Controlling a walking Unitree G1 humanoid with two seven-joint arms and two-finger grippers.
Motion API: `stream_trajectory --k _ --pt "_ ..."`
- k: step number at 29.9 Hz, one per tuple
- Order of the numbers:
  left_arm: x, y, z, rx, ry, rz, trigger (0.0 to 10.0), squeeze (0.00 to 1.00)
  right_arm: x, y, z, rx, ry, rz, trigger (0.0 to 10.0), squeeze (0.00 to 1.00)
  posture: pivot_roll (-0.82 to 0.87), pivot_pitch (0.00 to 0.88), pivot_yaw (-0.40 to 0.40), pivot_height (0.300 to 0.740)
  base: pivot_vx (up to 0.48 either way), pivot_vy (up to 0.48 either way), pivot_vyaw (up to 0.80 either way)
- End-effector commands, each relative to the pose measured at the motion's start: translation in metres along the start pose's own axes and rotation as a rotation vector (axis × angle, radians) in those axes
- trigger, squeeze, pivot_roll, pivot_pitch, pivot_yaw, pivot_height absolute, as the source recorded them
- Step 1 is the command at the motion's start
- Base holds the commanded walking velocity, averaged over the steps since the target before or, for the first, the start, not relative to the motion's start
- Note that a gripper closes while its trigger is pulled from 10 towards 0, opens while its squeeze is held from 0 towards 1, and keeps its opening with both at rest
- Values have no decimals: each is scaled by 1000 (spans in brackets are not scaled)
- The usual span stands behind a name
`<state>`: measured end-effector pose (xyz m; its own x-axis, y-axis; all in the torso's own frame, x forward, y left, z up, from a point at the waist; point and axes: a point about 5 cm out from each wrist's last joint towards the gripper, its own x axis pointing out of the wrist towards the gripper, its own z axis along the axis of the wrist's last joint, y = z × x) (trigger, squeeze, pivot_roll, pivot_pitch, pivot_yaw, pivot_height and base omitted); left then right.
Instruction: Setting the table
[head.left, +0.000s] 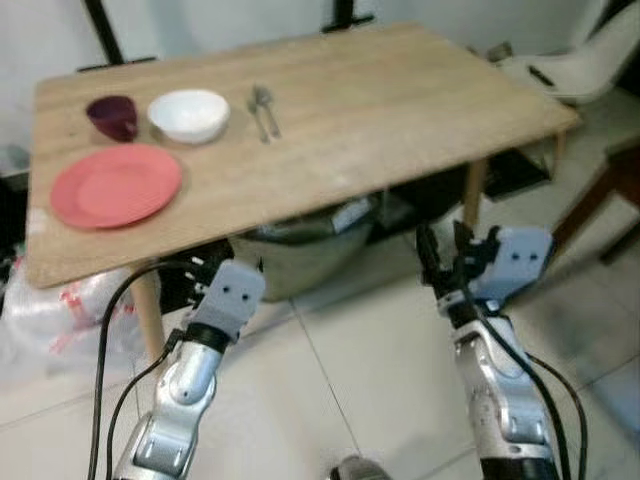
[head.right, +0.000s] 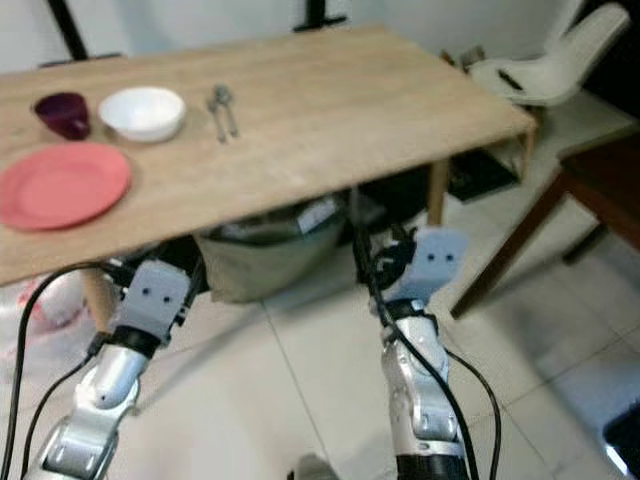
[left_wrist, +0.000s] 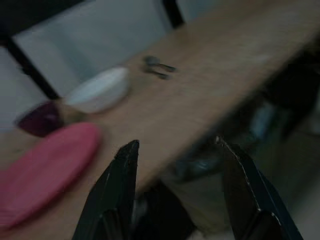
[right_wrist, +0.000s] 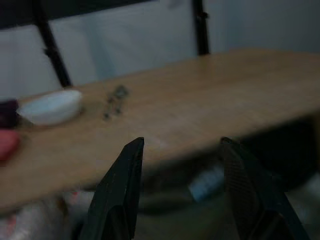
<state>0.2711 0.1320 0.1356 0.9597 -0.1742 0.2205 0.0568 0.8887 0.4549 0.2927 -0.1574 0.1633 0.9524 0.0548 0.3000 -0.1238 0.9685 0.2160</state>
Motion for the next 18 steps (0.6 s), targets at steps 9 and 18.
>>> stream_trajectory --k 9,18 --pt "12 8 15 -16 -35 74 10000 0 15 21 27 41 -72 115 10000 0 -90 14 22 740 480 0 0" --pt "12 5 12 -23 -17 55 10000 0 16 11 25 61 -55 59 10000 0 -89 14 21 740 373 0 0"
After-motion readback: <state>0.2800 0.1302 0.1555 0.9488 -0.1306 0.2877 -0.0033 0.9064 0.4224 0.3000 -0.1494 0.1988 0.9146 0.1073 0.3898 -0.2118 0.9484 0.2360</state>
